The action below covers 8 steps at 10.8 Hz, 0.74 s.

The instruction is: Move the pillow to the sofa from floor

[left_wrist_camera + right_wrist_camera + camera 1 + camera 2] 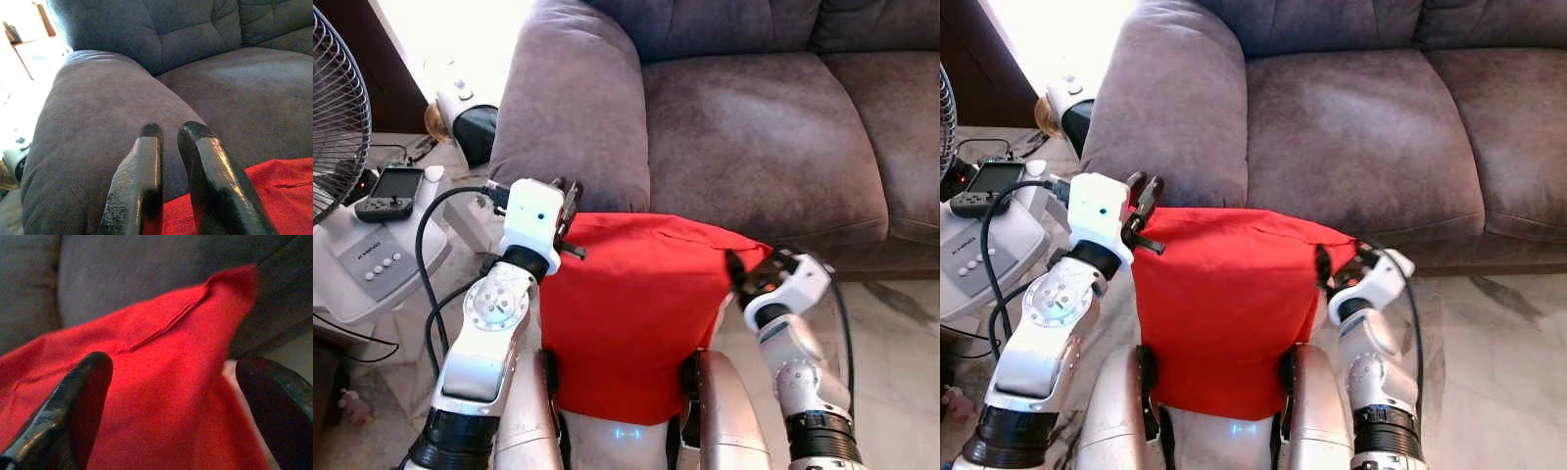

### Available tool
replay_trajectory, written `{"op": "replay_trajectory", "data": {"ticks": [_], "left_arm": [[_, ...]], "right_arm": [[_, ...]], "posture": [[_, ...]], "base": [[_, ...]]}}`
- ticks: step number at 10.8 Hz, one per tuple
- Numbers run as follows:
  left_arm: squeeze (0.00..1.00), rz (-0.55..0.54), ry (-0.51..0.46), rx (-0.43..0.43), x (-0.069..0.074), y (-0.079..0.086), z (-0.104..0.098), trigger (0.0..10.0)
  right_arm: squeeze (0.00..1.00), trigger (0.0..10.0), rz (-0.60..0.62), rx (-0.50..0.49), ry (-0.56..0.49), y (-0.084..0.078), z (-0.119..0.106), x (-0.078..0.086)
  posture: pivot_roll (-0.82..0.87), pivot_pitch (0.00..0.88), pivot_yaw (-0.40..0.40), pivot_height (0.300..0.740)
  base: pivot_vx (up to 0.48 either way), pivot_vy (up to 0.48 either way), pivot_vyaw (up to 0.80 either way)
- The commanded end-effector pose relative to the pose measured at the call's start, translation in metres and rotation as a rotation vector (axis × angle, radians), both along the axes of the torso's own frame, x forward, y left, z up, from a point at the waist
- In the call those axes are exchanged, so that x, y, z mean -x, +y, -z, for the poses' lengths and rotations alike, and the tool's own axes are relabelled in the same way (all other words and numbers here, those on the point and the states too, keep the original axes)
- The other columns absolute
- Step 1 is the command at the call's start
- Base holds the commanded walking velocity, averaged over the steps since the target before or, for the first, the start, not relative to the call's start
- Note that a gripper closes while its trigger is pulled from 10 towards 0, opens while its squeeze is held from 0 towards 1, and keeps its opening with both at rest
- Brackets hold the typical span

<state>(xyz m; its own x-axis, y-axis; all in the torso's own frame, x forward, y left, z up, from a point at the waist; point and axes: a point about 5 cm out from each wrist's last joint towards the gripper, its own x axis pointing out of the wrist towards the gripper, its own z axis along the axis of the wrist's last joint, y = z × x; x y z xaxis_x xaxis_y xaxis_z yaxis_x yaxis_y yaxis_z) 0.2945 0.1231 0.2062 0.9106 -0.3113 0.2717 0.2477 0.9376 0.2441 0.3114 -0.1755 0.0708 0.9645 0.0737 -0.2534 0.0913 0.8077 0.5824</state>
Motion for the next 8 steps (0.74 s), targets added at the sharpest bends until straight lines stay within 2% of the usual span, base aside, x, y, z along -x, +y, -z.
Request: {"op": "replay_trajectory", "data": {"ticks": [1, 4, 6, 8], "left_arm": [[0.00, 0.028, -0.005, 0.005, 0.005, -0.004, -0.002, 10.0], [0.00, 0.021, 0.002, 0.004, 0.011, 0.000, -0.003, 10.0], [0.00, 0.018, -0.001, 0.012, 0.015, 0.001, -0.009, 10.0], [0.00, 0.039, 0.008, 0.004, 0.020, -0.002, -0.012, 10.0]], "right_arm": [[0.00, 10.0, -0.031, -0.013, 0.027, 0.004, 0.008, 0.001], [0.00, 10.0, -0.034, 0.034, 0.033, 0.000, 0.009, -0.014], [0.00, 10.0, -0.004, 0.021, 0.018, -0.001, 0.004, -0.022], [0.00, 10.0, -0.028, -0.001, 0.017, 0.006, 0.005, -0.025]], "posture": [[0.09, 0.212, -0.006, 0.572], [0.11, 0.263, -0.009, 0.572], [0.13, 0.300, -0.008, 0.572], [0.13, 0.337, -0.005, 0.572]], "base": [[0.000, 0.000, 0.00], [0.000, 0.000, 0.00], [0.000, 0.000, 0.00], [0.000, 0.000, 0.00]]}}
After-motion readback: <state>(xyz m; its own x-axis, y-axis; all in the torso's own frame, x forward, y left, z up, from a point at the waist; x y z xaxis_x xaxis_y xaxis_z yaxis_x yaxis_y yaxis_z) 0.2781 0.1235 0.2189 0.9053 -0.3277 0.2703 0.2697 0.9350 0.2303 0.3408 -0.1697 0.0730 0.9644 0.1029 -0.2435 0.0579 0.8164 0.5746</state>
